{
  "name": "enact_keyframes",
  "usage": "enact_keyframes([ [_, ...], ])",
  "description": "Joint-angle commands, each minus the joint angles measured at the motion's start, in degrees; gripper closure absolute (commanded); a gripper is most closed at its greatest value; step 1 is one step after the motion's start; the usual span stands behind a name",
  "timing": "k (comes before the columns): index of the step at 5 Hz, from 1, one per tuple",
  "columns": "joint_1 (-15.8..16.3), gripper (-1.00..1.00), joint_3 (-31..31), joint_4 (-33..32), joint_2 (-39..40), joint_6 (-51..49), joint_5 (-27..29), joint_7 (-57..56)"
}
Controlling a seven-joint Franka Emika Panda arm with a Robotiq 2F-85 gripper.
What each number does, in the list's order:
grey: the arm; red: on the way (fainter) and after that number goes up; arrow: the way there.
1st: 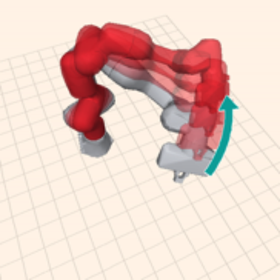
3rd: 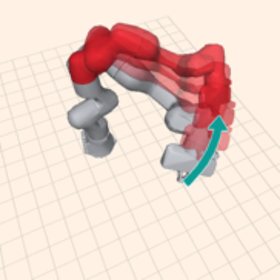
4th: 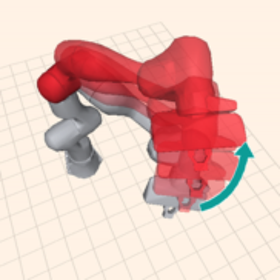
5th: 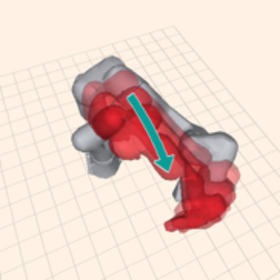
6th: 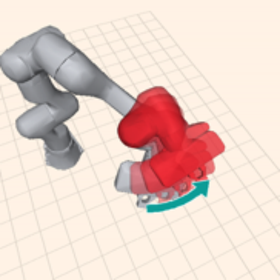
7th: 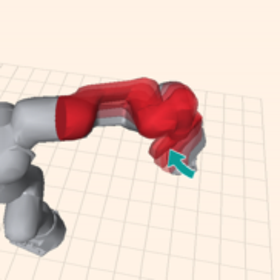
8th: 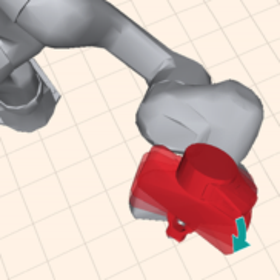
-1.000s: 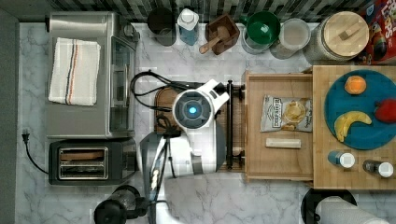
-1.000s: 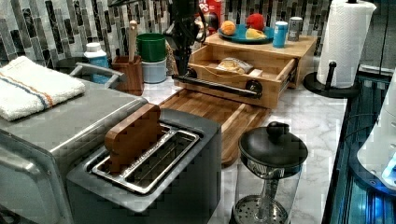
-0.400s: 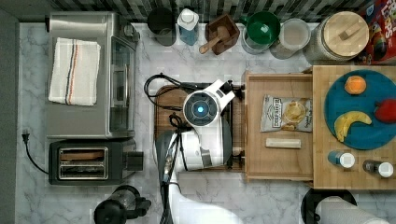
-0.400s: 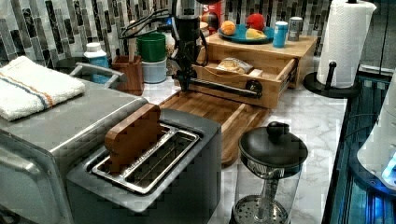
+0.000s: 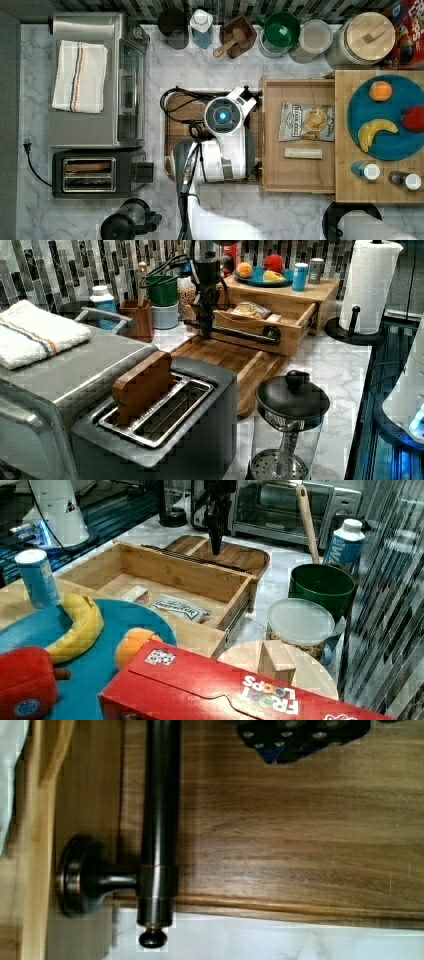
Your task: Close the drawer.
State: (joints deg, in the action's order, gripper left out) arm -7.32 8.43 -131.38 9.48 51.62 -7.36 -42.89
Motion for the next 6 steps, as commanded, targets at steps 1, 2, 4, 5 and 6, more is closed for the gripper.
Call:
enact_keyframes([
  [1, -5.9, 1.0, -4.0, 2.0, 4.4, 6.9, 3.5, -16.3],
  [2, -7.4, 1.0, -4.0, 2.2, 4.0, 4.8, 2.9, -15.4],
  [4, -10.3, 1.0, -6.7, 4.6, 2.0, -0.1, 0.1, -19.5],
  [5, -13.0, 1.0, -8.3, 6.9, 4.5, 1.5, 0.3, -25.7],
  [6, -13.8, 1.0, -10.7, 8.4, 5.7, 2.1, 0.2, -28.0],
])
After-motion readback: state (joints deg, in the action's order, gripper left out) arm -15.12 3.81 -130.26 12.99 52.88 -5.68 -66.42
